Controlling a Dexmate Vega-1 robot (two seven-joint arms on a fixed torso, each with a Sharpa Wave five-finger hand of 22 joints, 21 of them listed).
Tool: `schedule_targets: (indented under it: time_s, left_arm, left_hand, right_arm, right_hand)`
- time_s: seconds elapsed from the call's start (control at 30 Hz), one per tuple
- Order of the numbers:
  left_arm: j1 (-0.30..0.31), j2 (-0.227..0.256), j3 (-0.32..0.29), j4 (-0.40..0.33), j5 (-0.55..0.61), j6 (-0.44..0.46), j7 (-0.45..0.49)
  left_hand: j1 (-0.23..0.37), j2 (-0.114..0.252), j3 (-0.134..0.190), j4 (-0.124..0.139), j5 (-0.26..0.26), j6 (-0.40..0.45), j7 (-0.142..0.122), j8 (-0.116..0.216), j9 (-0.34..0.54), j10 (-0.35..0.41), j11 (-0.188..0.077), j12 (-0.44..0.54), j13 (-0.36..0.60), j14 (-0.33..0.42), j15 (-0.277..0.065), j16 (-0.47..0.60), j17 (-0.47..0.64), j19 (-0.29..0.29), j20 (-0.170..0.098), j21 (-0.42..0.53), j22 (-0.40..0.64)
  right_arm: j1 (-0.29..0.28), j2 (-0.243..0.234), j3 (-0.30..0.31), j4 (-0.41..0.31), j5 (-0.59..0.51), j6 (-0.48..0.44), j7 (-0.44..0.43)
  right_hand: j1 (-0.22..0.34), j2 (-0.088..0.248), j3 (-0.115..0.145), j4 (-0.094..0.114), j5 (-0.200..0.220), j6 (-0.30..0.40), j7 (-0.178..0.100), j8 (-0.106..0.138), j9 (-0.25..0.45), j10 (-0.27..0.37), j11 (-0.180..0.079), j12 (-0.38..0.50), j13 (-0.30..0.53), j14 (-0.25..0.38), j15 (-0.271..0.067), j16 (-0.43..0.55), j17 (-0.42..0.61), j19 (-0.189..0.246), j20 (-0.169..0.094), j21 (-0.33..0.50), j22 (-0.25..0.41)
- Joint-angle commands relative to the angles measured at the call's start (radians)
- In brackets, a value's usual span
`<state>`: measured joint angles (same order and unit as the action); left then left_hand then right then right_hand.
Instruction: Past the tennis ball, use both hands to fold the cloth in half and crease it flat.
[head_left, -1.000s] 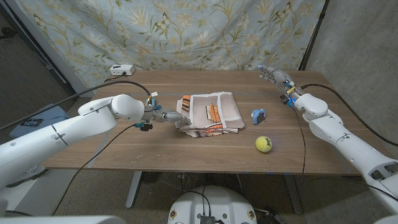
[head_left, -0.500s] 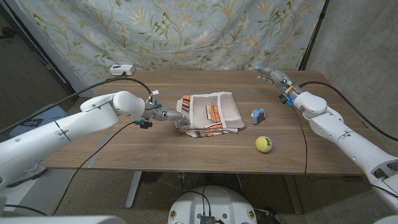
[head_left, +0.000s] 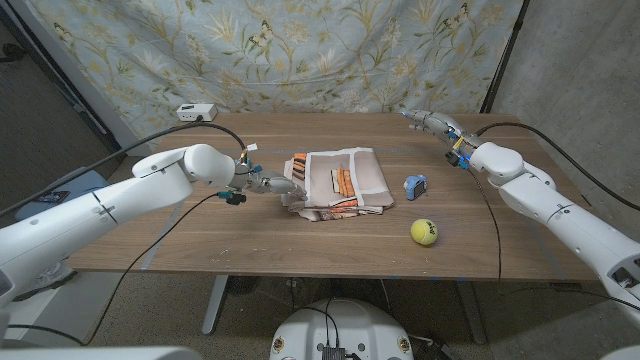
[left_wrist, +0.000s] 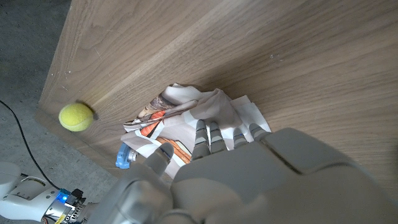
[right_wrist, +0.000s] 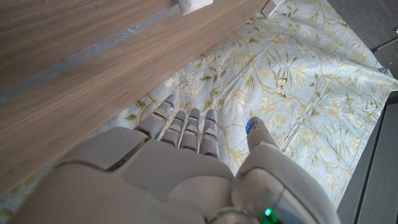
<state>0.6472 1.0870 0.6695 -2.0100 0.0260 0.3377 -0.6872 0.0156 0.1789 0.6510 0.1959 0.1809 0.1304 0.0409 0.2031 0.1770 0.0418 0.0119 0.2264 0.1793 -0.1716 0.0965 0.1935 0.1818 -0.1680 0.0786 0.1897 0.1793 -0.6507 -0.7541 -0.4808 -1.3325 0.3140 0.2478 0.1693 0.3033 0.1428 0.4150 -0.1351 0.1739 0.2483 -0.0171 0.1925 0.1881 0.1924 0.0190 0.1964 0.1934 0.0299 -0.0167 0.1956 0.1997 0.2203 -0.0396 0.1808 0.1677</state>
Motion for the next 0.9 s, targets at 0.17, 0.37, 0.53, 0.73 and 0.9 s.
schedule_targets:
  time_s: [0.17,0.37,0.53,0.73,0.9]
  left_arm:
    - [-0.003,-0.005,0.005,0.004,0.008,-0.002,-0.006]
    - [-0.002,-0.003,0.005,0.001,0.004,0.008,-0.011]
    - [-0.001,0.000,0.005,0.003,0.001,0.002,-0.014]
    - [0.002,0.001,0.004,-0.005,0.006,0.017,-0.006]
    - [0.003,0.003,0.004,-0.005,0.007,0.012,-0.007]
  left_hand:
    - [-0.012,0.005,0.010,-0.002,-0.003,0.007,-0.003,-0.002,0.003,0.012,0.003,0.004,0.003,-0.036,0.010,0.002,0.001,-0.152,-0.004,0.008,0.001]
    - [-0.012,0.005,0.010,-0.002,-0.003,0.010,-0.003,-0.002,0.004,0.014,0.003,0.003,0.003,-0.034,0.011,0.002,0.001,-0.153,-0.004,0.008,0.001]
    - [-0.013,0.005,0.011,-0.002,-0.003,0.015,-0.002,-0.002,0.004,0.016,0.005,0.003,0.003,-0.034,0.011,0.002,0.001,-0.153,-0.004,0.008,0.001]
    - [-0.013,0.004,0.012,-0.002,-0.003,0.014,-0.005,-0.004,0.004,0.016,0.002,0.000,0.003,-0.032,0.012,0.002,0.001,-0.153,-0.003,0.009,0.001]
    - [-0.014,0.004,0.013,-0.002,-0.003,0.014,-0.007,-0.006,0.004,0.016,0.002,-0.001,0.004,-0.032,0.011,0.002,0.001,-0.154,-0.003,0.009,0.001]
  right_arm:
    - [0.070,-0.018,-0.058,-0.038,-0.080,-0.106,0.066]
    - [0.097,-0.013,-0.084,-0.045,-0.118,-0.138,0.075]
    - [0.117,-0.007,-0.101,-0.052,-0.135,-0.171,0.087]
    - [0.135,0.001,-0.121,-0.039,-0.168,-0.158,0.091]
    - [0.146,0.007,-0.131,-0.038,-0.183,-0.164,0.094]
  right_hand:
    - [0.022,-0.007,0.004,-0.011,0.001,-0.029,-0.007,-0.009,0.003,-0.001,-0.010,0.004,0.004,-0.017,0.006,-0.003,0.000,-0.024,-0.012,-0.002,0.002]
    - [0.028,-0.009,0.004,-0.015,0.001,-0.041,-0.003,-0.011,0.003,0.005,-0.008,0.006,0.004,-0.017,0.008,-0.002,-0.001,-0.030,-0.009,-0.002,0.002]
    - [0.039,-0.013,0.005,-0.021,0.002,-0.044,0.003,-0.007,0.003,0.026,0.003,0.014,0.006,-0.003,0.012,0.005,-0.003,-0.032,-0.009,0.001,0.002]
    - [0.043,-0.015,0.005,-0.023,0.002,-0.045,0.007,-0.006,0.003,0.028,0.003,0.014,0.006,0.002,0.013,0.007,-0.003,-0.032,-0.004,0.002,0.002]
    - [0.049,-0.019,0.004,-0.025,0.001,-0.040,0.008,-0.002,0.003,0.033,-0.004,0.015,0.007,0.008,0.010,0.010,-0.004,-0.032,-0.003,0.004,0.002]
